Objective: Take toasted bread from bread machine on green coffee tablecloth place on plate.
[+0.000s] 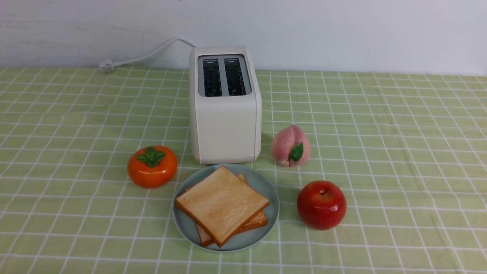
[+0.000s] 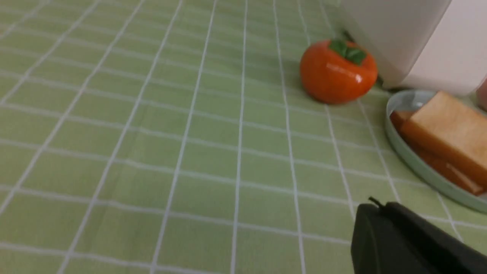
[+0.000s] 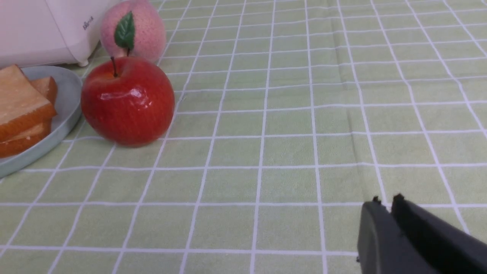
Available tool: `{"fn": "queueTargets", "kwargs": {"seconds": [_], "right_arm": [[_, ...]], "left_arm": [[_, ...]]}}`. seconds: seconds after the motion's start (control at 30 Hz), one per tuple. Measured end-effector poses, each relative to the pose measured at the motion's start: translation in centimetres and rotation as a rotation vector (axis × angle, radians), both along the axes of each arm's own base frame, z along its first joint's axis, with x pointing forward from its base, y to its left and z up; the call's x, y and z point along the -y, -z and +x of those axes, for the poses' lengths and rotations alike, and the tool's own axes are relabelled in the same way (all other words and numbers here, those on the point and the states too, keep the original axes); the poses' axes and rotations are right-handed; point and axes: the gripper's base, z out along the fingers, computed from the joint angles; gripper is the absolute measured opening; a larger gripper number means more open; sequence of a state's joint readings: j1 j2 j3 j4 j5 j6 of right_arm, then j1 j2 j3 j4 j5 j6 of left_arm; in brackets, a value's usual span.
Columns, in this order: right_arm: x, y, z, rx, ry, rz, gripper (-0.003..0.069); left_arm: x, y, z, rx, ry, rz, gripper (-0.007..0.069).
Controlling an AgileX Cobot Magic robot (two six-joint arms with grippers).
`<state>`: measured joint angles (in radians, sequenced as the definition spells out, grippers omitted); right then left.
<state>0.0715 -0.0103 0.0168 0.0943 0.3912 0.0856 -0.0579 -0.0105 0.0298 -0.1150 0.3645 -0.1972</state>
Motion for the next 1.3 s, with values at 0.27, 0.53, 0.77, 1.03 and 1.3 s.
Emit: {"fn": "queueTargets", "kwargs": {"seconds": [0.27, 0.53, 0.77, 1.03, 1.3], "right_arm": [[0.0, 0.0, 0.0, 0.0, 0.0, 0.0, 0.0051], [0.0, 0.0, 0.0, 0.0, 0.0, 0.0, 0.0051], [0.0, 0.0, 0.0, 0.0, 0.0, 0.0, 0.0051], [0.0, 0.0, 0.0, 0.0, 0.0, 0.0, 0.0051], [0.0, 0.0, 0.0, 0.0, 0.0, 0.0, 0.0051]], "left_arm": [[-0.11, 0.07, -0.01, -0.019, -0.049, -0.116, -0.0013], [-0.32, 0.09, 0.0, -0.022, -0.083, -0.149, -0.0013], [-0.33, 0.09, 0.0, -0.023, -0.085, -0.152, -0.0013], [-0.33, 0.09, 0.0, -0.023, -0.085, -0.152, -0.0013], [-0.33, 0.1, 0.0, -0.024, -0.085, -0.152, -0.0013]]}}
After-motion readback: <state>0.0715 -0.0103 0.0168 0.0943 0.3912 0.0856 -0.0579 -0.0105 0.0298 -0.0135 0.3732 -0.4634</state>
